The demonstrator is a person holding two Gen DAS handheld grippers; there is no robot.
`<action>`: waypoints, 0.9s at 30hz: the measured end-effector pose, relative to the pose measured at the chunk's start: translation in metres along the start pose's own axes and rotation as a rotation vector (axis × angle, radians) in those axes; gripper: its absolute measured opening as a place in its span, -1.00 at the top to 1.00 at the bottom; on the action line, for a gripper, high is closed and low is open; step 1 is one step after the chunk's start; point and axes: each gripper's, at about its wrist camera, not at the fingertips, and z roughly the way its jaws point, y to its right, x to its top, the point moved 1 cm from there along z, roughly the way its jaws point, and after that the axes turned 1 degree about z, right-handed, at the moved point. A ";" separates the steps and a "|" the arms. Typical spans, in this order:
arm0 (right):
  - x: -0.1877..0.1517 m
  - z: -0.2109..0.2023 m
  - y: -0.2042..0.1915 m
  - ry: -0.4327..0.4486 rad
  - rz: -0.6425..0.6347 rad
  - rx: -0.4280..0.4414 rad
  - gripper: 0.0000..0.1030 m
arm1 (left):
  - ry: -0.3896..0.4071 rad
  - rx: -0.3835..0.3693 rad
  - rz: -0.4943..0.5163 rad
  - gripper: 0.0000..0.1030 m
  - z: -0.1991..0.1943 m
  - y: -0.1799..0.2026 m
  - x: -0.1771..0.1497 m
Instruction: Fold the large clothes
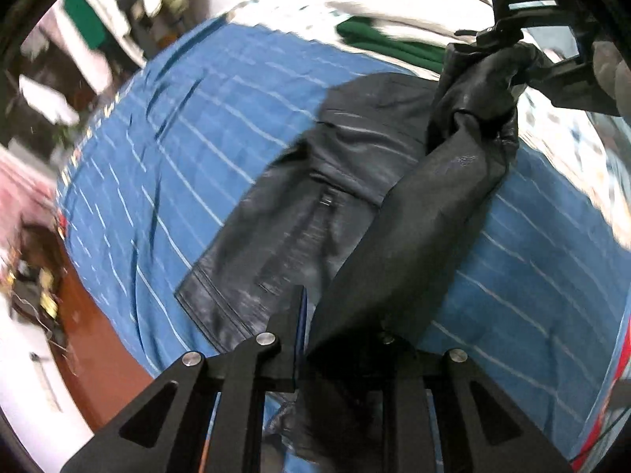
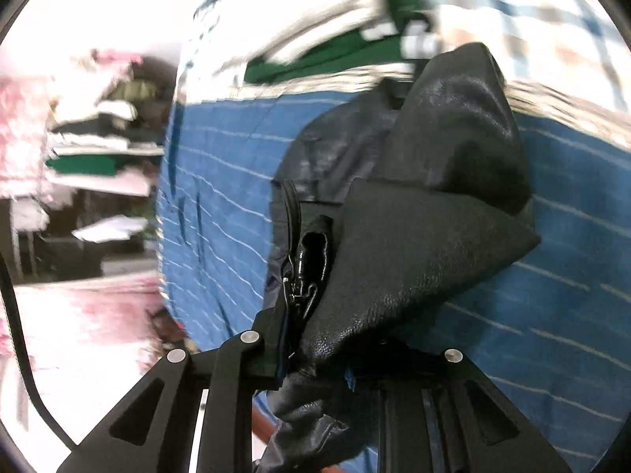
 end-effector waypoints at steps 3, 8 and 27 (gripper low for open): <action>0.012 0.037 -0.041 -0.022 -0.005 -0.070 0.57 | -0.022 -0.019 -0.076 0.32 0.027 -0.043 0.014; 0.030 0.123 -0.082 -0.102 -0.016 -0.189 0.42 | -0.096 0.001 -0.210 -0.16 0.083 -0.126 0.022; 0.046 0.034 0.098 0.032 0.138 -0.168 -0.19 | -0.164 0.003 -0.283 -0.55 0.145 -0.136 -0.007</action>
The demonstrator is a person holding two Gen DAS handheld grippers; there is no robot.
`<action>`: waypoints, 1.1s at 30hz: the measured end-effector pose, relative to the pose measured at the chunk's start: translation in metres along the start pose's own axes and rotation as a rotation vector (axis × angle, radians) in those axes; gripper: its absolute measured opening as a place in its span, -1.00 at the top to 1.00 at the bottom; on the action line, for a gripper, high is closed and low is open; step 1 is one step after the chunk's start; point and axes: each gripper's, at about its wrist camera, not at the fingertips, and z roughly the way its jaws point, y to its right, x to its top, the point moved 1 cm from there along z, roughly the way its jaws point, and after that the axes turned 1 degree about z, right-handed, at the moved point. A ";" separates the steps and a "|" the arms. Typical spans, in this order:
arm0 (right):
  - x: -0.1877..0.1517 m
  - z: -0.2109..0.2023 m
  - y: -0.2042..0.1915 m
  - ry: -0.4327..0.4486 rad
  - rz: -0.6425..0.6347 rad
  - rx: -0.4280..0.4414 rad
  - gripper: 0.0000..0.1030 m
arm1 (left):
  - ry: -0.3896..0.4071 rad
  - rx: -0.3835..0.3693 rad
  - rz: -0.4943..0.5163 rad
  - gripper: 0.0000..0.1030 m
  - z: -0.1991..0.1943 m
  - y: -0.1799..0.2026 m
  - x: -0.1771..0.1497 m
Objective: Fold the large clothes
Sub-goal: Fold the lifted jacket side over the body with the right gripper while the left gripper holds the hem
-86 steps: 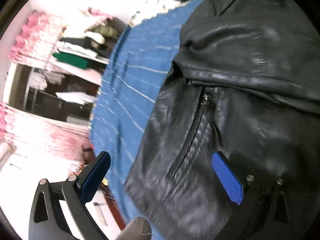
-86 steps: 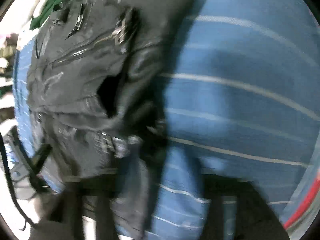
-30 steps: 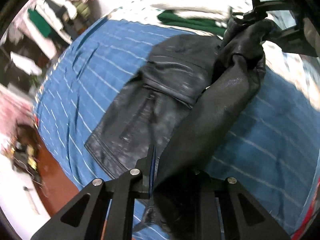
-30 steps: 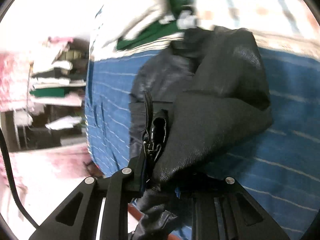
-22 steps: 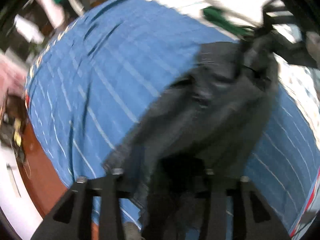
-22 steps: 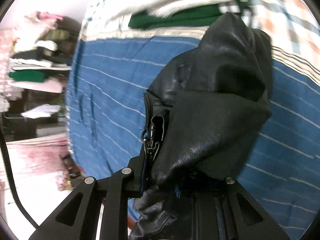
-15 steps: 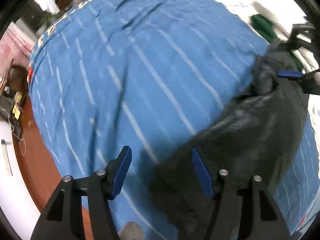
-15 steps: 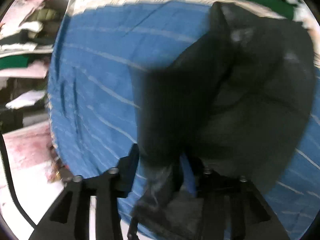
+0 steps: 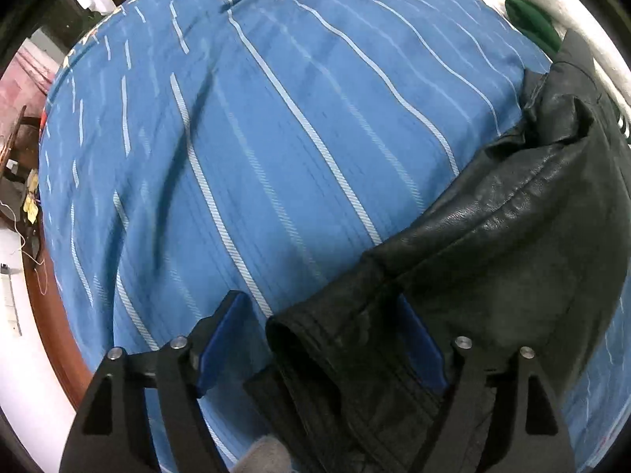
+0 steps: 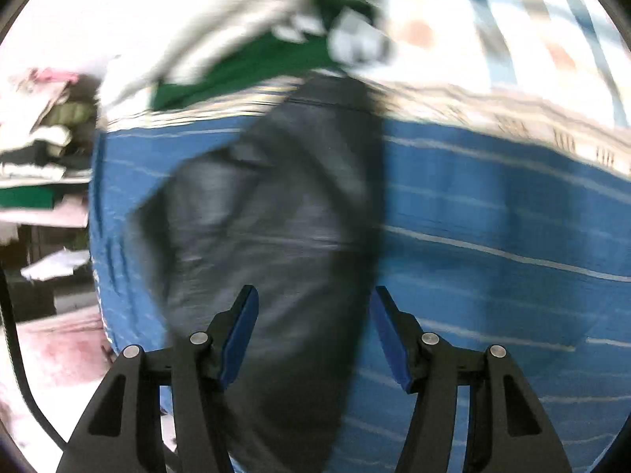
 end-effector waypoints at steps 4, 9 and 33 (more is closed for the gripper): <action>0.027 0.042 0.041 -0.054 0.028 0.184 -0.19 | -0.007 -0.003 0.006 -0.60 -0.001 -0.003 0.000; 0.052 0.087 0.034 -0.081 0.009 0.324 -0.20 | -0.007 0.033 0.048 -0.68 0.003 0.004 0.008; -0.214 -0.101 0.225 0.097 0.419 -0.174 -0.42 | 0.081 0.097 0.253 -0.68 -0.071 0.056 0.007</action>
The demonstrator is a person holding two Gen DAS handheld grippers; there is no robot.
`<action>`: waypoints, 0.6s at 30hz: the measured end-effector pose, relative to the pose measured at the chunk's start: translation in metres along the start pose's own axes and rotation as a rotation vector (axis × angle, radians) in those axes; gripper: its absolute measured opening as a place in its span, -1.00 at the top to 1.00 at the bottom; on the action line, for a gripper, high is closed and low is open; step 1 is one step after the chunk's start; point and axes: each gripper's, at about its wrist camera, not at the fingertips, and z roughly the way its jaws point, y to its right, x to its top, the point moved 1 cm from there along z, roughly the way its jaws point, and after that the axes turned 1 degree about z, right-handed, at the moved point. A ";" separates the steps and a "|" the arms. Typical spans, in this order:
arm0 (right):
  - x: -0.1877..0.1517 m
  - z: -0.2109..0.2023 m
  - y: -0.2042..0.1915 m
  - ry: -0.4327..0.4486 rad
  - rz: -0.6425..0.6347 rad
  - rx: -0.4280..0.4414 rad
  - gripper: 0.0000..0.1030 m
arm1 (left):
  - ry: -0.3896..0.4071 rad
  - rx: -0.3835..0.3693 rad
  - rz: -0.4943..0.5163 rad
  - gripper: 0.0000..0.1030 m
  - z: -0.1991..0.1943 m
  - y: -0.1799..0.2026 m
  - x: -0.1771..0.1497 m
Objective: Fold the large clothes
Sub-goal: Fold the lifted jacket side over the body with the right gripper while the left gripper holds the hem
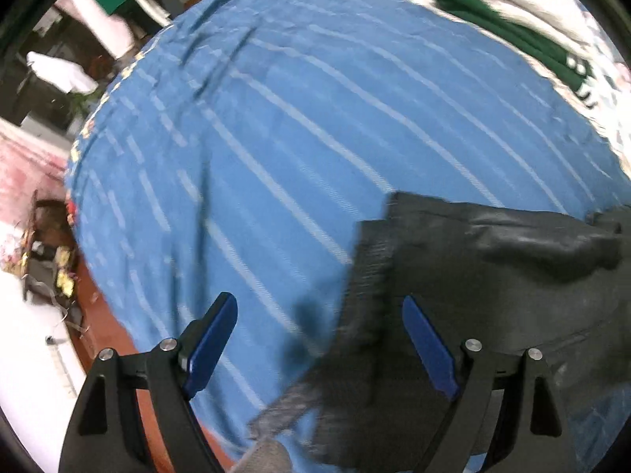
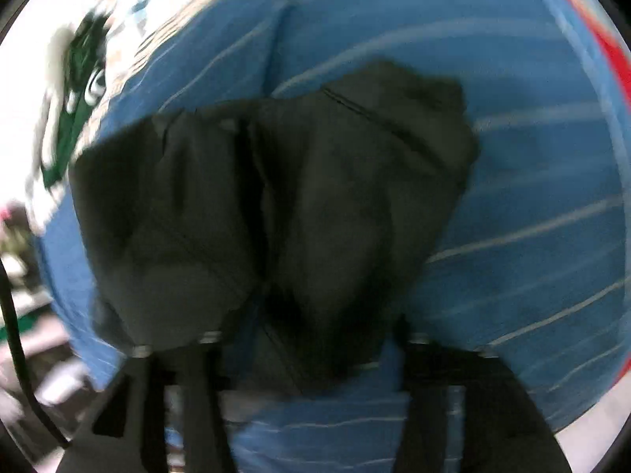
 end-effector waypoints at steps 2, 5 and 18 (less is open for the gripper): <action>-0.004 -0.025 -0.013 0.064 -0.126 -0.096 -0.45 | 0.050 -0.006 0.039 -0.70 0.004 0.018 0.001; -0.013 -0.060 -0.039 0.140 -0.270 -0.140 -0.45 | 0.014 0.005 0.089 -0.71 0.033 0.044 0.000; 0.064 0.086 -0.219 -0.111 -0.542 -0.051 0.29 | 0.035 -0.192 -0.153 -1.00 0.079 0.015 0.001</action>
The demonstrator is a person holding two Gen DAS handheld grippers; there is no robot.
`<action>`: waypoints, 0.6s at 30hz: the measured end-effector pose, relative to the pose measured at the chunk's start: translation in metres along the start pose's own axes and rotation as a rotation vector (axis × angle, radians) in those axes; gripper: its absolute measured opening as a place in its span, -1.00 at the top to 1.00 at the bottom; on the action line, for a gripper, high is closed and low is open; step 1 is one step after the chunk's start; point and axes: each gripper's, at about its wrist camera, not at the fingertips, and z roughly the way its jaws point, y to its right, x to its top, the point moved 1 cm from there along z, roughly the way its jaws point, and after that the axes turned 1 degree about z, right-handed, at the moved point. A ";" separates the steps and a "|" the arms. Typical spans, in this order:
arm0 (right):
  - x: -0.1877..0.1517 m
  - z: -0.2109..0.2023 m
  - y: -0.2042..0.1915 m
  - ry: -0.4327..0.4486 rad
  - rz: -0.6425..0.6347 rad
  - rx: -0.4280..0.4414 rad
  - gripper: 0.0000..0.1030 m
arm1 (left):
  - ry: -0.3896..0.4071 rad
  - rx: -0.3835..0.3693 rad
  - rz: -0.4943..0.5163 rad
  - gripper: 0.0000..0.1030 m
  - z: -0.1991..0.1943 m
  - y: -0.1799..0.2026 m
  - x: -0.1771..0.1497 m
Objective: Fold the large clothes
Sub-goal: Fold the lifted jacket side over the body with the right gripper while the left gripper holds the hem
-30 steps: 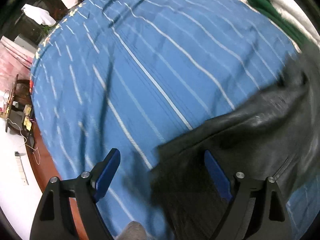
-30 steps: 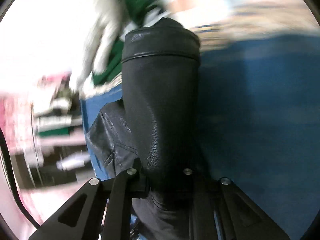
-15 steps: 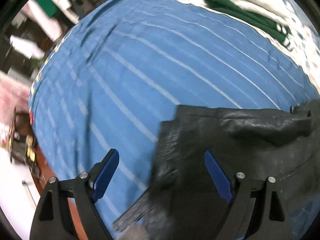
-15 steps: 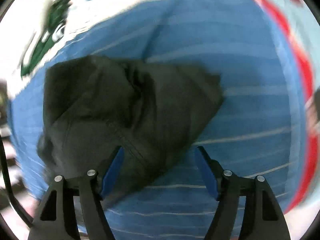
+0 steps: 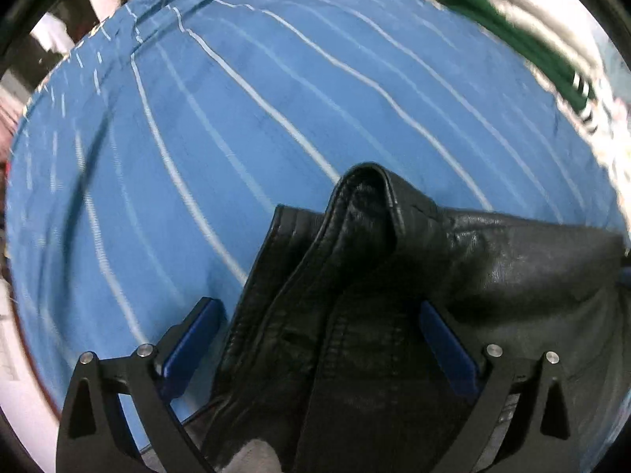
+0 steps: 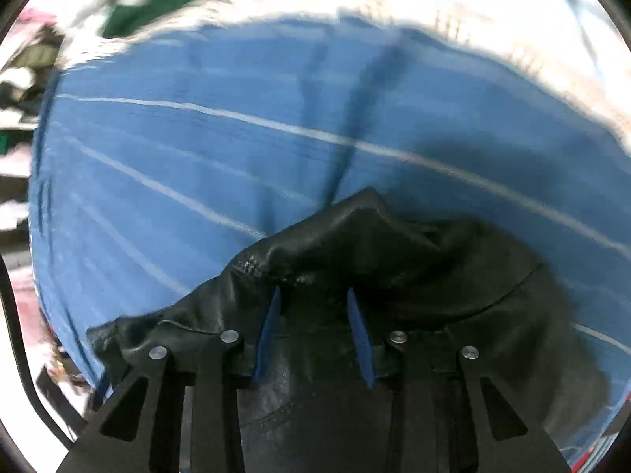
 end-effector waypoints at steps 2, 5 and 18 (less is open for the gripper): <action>0.007 -0.003 0.004 -0.046 0.037 0.012 0.29 | -0.007 -0.011 -0.019 -1.00 0.003 -0.002 0.004; 0.006 -0.025 -0.004 -0.048 -0.008 -0.003 0.24 | -0.068 0.011 -0.009 -1.00 0.000 -0.001 0.013; -0.023 0.016 -0.086 -0.067 -0.147 -0.003 0.24 | -0.028 0.149 -0.007 -1.00 -0.078 0.021 0.007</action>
